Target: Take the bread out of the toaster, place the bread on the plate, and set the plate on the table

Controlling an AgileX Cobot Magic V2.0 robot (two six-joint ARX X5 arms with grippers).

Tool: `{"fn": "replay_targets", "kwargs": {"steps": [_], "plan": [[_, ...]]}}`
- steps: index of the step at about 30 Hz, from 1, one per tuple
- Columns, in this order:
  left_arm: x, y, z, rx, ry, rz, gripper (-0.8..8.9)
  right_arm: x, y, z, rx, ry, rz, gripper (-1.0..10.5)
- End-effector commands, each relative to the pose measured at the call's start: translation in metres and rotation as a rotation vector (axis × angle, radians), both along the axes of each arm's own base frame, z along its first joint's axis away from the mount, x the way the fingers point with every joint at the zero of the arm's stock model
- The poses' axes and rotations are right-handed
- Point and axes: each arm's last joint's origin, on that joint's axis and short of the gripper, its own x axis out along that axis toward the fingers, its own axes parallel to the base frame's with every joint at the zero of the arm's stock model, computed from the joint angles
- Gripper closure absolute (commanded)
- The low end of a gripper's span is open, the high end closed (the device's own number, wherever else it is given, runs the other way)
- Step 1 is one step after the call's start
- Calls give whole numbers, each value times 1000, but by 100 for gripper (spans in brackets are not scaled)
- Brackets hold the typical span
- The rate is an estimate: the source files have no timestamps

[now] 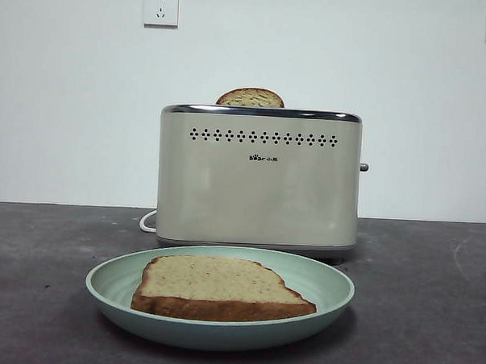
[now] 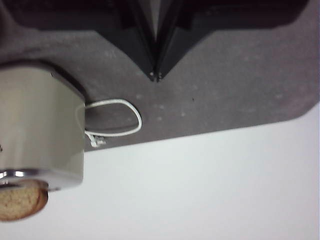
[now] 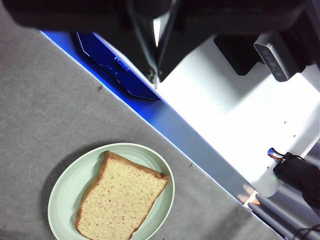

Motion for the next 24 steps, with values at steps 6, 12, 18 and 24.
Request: {"fn": "replay_targets", "kwargs": {"steps": [6,12,18,24], "plan": [[-4,0,-18,-34,148,11,817,0,0,-1,-1,-5,9,945],[-4,0,-20,-60,172,7,817,0,0,-1,-1,-5,9,945],[-4,0,-20,-60,174,10,817,0,0,-1,-1,-5,9,945],[-4,0,-20,-60,174,10,817,0,0,-1,-1,-5,9,945]]}}
